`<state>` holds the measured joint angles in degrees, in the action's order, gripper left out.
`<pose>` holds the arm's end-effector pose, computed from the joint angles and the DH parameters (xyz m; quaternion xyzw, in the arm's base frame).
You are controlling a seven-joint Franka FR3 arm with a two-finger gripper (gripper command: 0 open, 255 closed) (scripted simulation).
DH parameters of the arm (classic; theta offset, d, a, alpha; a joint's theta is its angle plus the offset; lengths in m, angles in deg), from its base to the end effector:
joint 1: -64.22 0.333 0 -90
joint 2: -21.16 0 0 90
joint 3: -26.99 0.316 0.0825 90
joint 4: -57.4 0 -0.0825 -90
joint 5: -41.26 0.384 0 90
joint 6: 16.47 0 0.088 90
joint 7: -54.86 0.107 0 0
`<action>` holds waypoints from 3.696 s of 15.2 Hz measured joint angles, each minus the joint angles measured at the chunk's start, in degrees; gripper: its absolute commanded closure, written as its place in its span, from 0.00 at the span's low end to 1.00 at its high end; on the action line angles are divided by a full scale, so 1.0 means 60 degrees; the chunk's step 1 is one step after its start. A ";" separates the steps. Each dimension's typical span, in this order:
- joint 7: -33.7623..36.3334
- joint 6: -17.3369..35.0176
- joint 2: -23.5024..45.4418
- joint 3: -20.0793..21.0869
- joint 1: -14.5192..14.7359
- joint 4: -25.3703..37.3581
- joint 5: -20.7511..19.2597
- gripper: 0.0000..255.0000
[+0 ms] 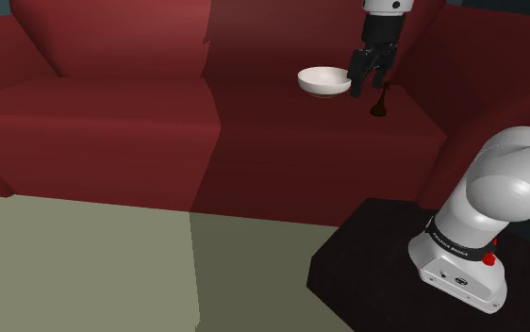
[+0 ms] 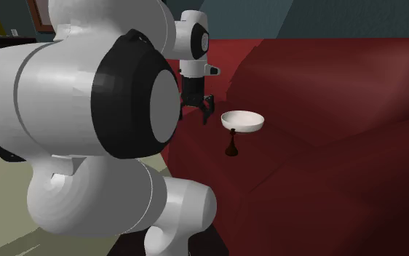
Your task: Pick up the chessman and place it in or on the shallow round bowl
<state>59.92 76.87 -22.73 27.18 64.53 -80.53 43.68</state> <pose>0.3159 0.0073 0.5652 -0.9989 0.0416 0.0071 0.0196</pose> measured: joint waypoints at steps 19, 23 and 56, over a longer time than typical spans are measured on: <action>-0.1335 0.2447 -0.0655 -0.2570 -0.1500 -0.1507 -0.0978 0.00; -0.1328 0.2818 -0.0571 -0.2590 -0.1487 -0.1793 -0.0982 0.00; -0.1149 0.0797 -0.0318 -0.2331 -0.1320 0.0500 -0.0764 1.00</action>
<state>53.02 81.65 -24.64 13.20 56.61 -77.53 39.09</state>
